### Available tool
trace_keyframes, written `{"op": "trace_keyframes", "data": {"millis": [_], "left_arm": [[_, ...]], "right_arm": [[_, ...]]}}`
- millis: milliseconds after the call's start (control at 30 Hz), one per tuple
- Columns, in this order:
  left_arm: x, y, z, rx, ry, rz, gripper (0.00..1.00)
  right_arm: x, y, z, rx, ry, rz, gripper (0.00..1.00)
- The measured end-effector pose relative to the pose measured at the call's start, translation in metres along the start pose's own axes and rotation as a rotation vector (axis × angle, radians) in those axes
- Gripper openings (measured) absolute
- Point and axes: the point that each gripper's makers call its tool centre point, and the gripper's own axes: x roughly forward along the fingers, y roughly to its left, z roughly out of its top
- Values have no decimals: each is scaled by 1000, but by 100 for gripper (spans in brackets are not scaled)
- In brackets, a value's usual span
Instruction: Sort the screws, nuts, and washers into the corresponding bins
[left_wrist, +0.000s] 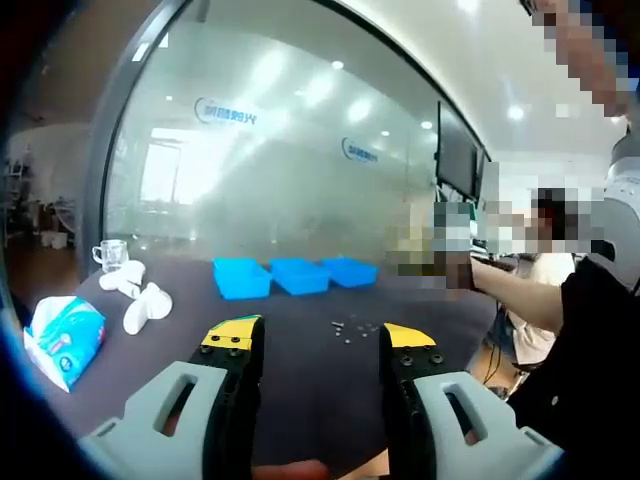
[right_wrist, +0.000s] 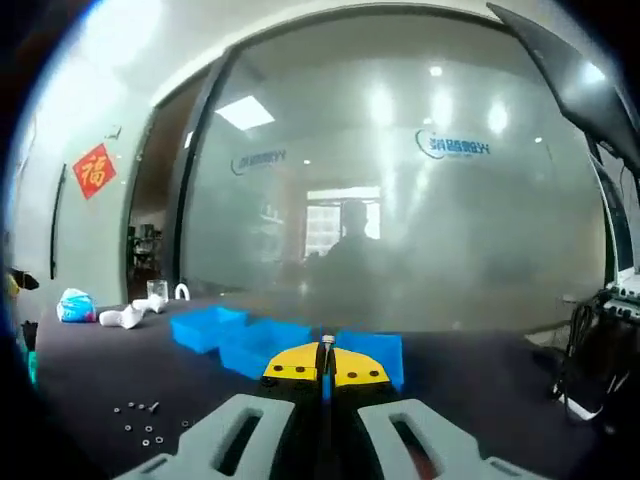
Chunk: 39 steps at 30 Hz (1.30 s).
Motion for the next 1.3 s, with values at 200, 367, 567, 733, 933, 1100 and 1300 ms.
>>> {"op": "trace_keyframes", "data": {"millis": [200, 367, 567, 733, 933, 1100, 1300], "left_arm": [[1, -3, 0, 3, 3, -7, 46], [-2, -3, 0, 5, 4, -3, 46], [-7, -1, -1, 1, 3, 10, 46], [-9, 1, 0, 3, 2, 18, 46], [-9, 2, 1, 5, 1, 21, 46], [-9, 1, 2, 6, -1, 20, 46], [-9, 1, 3, 6, -3, 21, 46]], "right_arm": [[33, -5, -4, 5, 25, -20, 0], [57, -9, -1, -4, 40, -37, 0], [81, -6, -5, -26, 77, -39, 0], [100, -6, -13, -74, 130, -39, 0], [113, -6, -9, -84, 134, -42, 0], [117, -9, -10, -96, 144, -42, 0], [118, -13, -15, -95, 158, -44, 0]]}}
